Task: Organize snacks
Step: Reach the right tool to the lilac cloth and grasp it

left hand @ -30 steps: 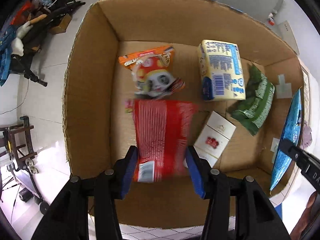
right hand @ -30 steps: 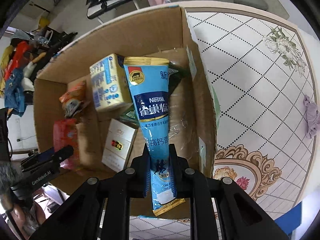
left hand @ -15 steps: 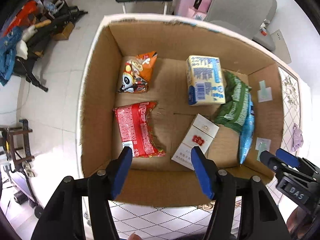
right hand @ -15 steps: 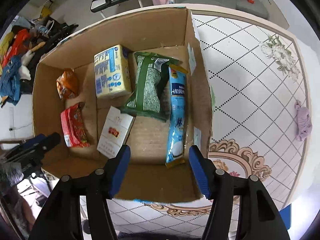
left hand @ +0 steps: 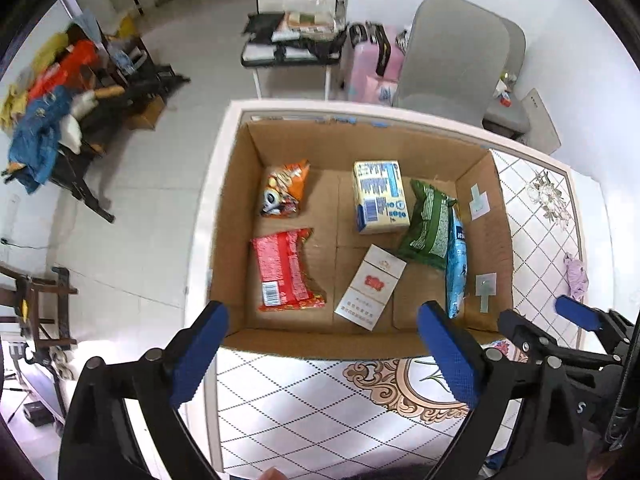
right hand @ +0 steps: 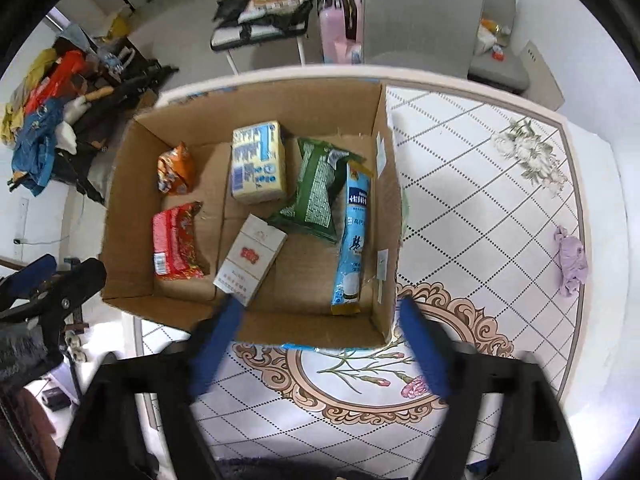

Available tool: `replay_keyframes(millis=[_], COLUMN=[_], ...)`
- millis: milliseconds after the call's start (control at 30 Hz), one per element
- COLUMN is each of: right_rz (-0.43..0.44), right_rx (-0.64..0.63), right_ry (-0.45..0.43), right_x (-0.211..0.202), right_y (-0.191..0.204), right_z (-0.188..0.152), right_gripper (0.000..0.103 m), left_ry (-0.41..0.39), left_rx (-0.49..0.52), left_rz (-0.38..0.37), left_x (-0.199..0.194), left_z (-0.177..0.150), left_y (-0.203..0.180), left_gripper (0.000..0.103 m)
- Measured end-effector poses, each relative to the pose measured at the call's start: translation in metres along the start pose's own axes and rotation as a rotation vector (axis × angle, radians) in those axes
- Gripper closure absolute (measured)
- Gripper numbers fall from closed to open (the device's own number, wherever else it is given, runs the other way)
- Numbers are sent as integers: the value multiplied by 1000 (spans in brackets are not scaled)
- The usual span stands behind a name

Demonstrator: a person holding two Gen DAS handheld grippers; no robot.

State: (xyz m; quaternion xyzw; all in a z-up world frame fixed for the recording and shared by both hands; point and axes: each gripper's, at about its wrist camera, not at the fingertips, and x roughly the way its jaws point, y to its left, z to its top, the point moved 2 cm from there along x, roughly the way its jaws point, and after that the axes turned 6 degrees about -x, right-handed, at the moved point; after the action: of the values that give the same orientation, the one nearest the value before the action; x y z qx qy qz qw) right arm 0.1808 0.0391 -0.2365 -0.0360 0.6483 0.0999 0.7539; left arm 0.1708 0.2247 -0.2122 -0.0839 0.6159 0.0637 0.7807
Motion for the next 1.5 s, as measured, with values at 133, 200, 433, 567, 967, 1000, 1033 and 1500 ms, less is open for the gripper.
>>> replay_keyframes(millis=[133, 200, 433, 567, 967, 1000, 1033, 1500], right_rz=[-4, -20, -16, 7, 5, -11, -29, -115], right_rx=[7, 8, 5, 0, 275, 315, 358, 594], right_ry=[-33, -62, -113, -131, -76, -69, -59, 82], right_x=[-19, -31, -62, -74, -53, -47, -40, 91], right_y=[-2, -3, -9, -18, -176, -198, -223, -429], right_z=[-12, -18, -33, -38, -55, -58, -61, -55], right_gripper=[8, 8, 8, 8, 8, 8, 8, 8], left_ry=[-29, -50, -102, -125, -61, -49, -37, 82], left_rx=[-11, -6, 29, 16, -34, -38, -36, -64], left_rz=[-12, -3, 5, 2, 53, 58, 56, 192], left_x=[-15, -25, -52, -64, -26, -17, -9, 111], left_z=[-9, -14, -28, -31, -31, -32, -33, -20], left_y=[-2, -5, -20, -30, -99, -110, -121, -227], left_gripper=[6, 6, 6, 6, 6, 6, 6, 6])
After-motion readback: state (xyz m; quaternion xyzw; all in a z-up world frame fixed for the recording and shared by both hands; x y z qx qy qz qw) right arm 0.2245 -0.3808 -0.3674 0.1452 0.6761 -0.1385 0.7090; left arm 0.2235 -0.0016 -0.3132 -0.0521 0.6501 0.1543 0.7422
